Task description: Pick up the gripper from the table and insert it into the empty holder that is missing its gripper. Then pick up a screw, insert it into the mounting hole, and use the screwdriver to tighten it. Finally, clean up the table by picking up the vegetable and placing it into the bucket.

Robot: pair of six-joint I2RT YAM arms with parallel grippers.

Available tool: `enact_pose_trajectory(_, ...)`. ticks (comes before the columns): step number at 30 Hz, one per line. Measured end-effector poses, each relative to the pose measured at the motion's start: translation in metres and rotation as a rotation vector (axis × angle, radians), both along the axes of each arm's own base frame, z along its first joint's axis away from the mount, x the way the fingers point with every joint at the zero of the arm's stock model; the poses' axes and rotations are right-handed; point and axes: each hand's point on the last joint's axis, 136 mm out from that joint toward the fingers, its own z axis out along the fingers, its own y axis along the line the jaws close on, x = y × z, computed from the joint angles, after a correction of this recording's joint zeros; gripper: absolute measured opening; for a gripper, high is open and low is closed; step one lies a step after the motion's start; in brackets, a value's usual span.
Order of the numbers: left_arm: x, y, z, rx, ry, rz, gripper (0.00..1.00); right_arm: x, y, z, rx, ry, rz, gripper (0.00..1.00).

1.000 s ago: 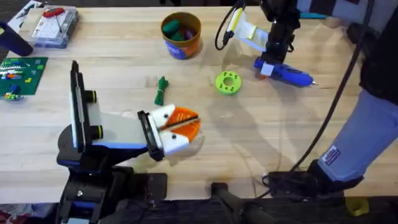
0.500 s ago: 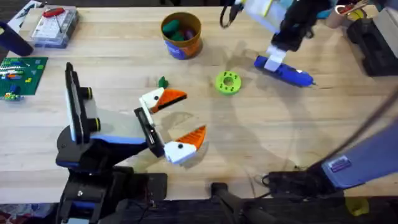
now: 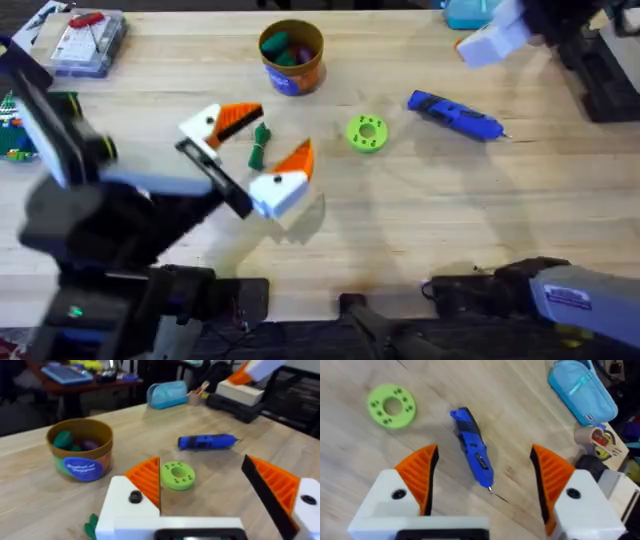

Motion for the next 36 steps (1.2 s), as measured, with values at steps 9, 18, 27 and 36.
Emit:
enact_pose_trajectory(9,0.038,0.016,0.0,0.191,0.358,0.087,0.986,-0.053,0.002,0.031,0.161,-0.028,-0.074,0.995)
enact_pose_trajectory(18,0.077,0.049,-0.021,0.426,0.665,0.222,0.986,-0.092,-0.004,-0.027,0.203,0.147,-0.186,0.995)
enact_pose_trajectory(27,0.092,0.061,-0.042,0.5,0.718,0.265,0.986,-0.106,-0.005,-0.06,0.203,0.218,-0.21,0.995)
enact_pose_trajectory(36,0.092,0.061,-0.042,0.5,0.718,0.265,0.986,-0.106,-0.005,-0.06,0.203,0.218,-0.21,0.995)
